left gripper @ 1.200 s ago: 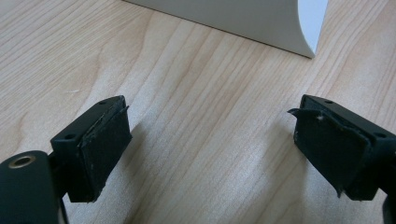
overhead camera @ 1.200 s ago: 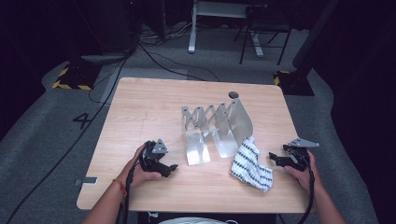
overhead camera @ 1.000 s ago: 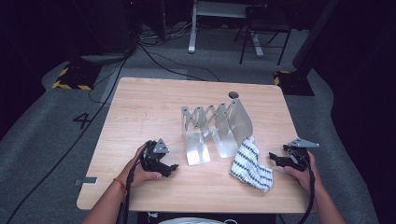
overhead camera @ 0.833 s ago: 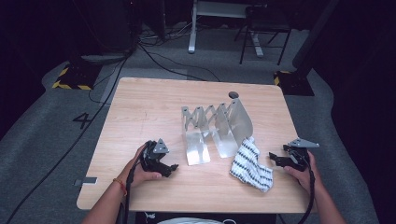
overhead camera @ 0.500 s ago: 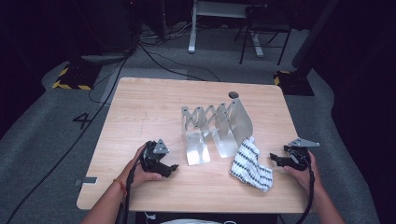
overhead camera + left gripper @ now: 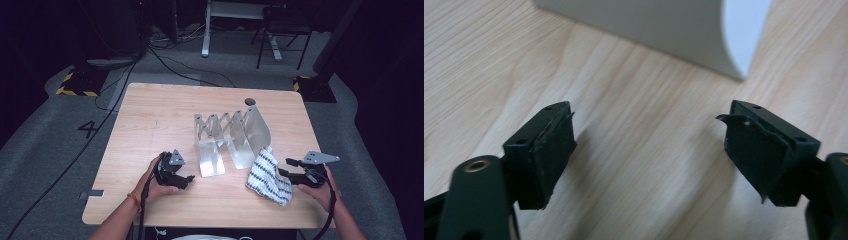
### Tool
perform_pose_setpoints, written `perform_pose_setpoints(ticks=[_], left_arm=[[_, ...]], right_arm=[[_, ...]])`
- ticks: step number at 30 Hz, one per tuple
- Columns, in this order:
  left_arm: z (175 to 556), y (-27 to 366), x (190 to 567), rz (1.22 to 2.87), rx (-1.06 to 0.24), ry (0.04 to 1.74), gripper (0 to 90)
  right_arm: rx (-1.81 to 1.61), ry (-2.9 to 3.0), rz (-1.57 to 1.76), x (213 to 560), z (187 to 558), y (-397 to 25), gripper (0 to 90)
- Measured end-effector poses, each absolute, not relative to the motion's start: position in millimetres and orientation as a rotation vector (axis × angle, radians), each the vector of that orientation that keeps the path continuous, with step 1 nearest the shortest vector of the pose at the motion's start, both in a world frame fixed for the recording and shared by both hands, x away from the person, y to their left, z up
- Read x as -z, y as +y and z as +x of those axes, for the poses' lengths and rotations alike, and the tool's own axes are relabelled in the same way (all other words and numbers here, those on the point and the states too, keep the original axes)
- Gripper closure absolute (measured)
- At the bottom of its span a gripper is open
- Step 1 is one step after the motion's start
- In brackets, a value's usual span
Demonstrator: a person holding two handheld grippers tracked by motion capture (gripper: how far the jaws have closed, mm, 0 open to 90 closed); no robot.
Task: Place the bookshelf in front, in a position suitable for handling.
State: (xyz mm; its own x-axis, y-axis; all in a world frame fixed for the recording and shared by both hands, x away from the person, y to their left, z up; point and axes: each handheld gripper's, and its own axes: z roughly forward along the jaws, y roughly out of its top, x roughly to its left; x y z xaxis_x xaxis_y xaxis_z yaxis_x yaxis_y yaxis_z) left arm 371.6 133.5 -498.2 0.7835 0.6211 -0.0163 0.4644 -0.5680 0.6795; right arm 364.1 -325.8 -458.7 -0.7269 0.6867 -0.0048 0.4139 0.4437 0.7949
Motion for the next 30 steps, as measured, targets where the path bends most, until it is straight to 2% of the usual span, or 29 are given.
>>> perform_pose_setpoints(ticks=[11,17,26,30], left_arm=[[360.7,108.6,465.6,2.107,-0.486,0.813,21.9],[370.5,105.6,461.0,2.093,-0.472,0.870,21.4],[383.3,88.2,453.2,2.035,-0.511,0.896,21.0],[385.6,79.2,452.4,2.023,-0.540,0.914,17.2]], right_arm=[[-1.152,2.486,0.877,464.7,356.4,-301.5,40.6],[-0.941,2.586,0.865,489.0,359.7,-288.8,38.0],[-0.925,2.580,0.940,488.5,366.2,-314.0,35.1],[-0.901,2.545,0.991,488.4,369.5,-327.4,31.3]])
